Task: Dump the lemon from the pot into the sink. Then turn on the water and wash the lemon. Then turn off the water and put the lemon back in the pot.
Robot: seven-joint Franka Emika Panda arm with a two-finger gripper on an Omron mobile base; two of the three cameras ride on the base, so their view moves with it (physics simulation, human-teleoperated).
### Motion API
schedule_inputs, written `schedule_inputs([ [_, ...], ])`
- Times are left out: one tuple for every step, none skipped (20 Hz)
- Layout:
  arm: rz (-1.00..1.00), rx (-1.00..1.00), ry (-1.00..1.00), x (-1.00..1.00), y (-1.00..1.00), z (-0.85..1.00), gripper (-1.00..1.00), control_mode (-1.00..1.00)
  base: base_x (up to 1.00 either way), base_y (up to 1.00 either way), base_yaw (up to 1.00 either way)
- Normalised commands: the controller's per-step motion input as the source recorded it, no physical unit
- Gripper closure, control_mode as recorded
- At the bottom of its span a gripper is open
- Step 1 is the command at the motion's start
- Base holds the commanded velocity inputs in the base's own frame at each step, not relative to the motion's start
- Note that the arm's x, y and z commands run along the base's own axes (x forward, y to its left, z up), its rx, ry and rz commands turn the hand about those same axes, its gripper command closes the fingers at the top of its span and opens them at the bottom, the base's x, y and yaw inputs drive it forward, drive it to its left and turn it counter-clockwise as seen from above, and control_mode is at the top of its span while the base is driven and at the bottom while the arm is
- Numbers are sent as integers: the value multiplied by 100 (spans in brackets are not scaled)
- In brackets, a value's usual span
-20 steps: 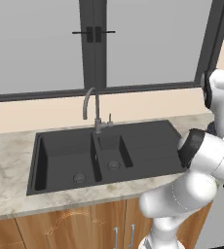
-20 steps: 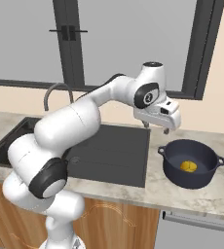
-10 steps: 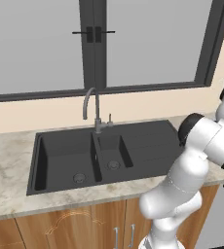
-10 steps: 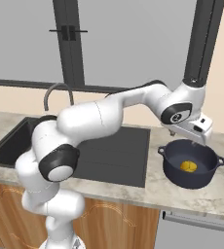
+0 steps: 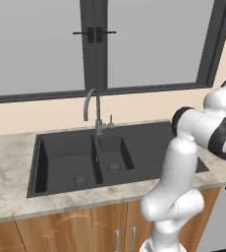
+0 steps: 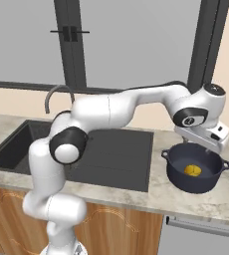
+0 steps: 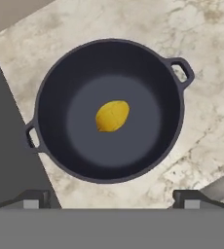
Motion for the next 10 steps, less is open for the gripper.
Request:
schedule_inputs([
  [0, 0, 0, 11, 0, -33, -100, -100, 0, 0, 0],
  [0, 0, 0, 12, 2, -35, -100, -100, 0, 0, 0],
  [0, 0, 0, 17, 1, -41, -100, -100, 0, 0, 0],
  [0, 0, 0, 21, 1, -56, -100, -100, 0, 0, 0],
  [0, 0, 0, 21, 1, -59, -100, -100, 0, 0, 0],
  [0, 0, 1, 22, 2, -52, -100, -100, 0, 0, 0],
  [0, 0, 7, 28, 9, -37, -100, -100, 0, 0, 0],
  [0, 0, 14, 35, 14, -30, -100, -100, 0, 0, 0],
  [0, -1, 16, 32, 17, -24, -100, -100, 0, 0, 0],
  [0, -2, 19, 35, 22, -25, -100, -100, 0, 0, 0],
])
